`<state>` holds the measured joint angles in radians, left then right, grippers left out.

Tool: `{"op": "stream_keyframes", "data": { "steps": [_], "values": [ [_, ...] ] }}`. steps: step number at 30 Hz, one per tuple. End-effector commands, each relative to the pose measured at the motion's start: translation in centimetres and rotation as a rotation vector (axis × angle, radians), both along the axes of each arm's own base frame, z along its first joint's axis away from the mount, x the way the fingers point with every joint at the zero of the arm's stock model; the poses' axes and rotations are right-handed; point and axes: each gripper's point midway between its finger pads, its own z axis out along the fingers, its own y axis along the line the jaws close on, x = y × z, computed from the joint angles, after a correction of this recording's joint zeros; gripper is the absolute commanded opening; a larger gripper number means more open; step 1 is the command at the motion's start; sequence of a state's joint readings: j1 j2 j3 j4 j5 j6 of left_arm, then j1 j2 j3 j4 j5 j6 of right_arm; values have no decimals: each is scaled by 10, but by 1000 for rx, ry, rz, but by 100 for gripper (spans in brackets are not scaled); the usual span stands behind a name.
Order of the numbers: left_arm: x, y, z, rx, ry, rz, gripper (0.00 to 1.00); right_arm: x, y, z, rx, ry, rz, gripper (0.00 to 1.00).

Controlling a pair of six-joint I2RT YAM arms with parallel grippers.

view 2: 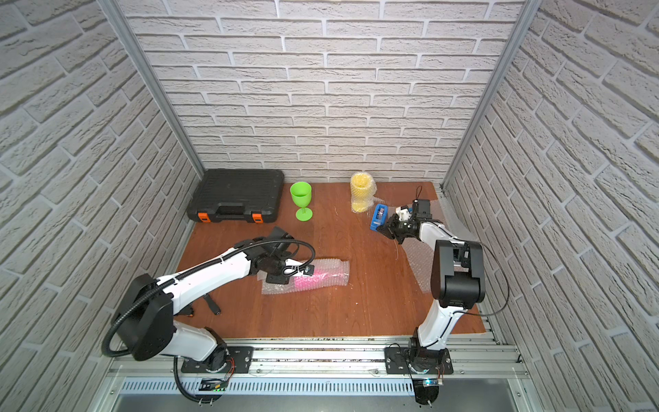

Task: Wrap wine glasses in bubble wrap
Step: Pull the tape from the tape cutter.

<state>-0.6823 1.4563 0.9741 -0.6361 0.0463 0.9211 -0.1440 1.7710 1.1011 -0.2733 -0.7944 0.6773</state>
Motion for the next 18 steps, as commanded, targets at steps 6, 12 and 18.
{"op": "stream_keyframes", "data": {
  "steps": [6, 12, 18],
  "values": [
    [-11, 0, -10, 26, 52, -18, 0, -45, 27, -11, 20, 40, 75, 3],
    [-11, 1, -11, 33, 54, -17, 0, -54, 31, -30, 13, 71, 86, 3],
    [-13, 1, -11, 34, 57, -16, 0, -58, 35, -55, 6, 119, 108, 3]
  ]
}}
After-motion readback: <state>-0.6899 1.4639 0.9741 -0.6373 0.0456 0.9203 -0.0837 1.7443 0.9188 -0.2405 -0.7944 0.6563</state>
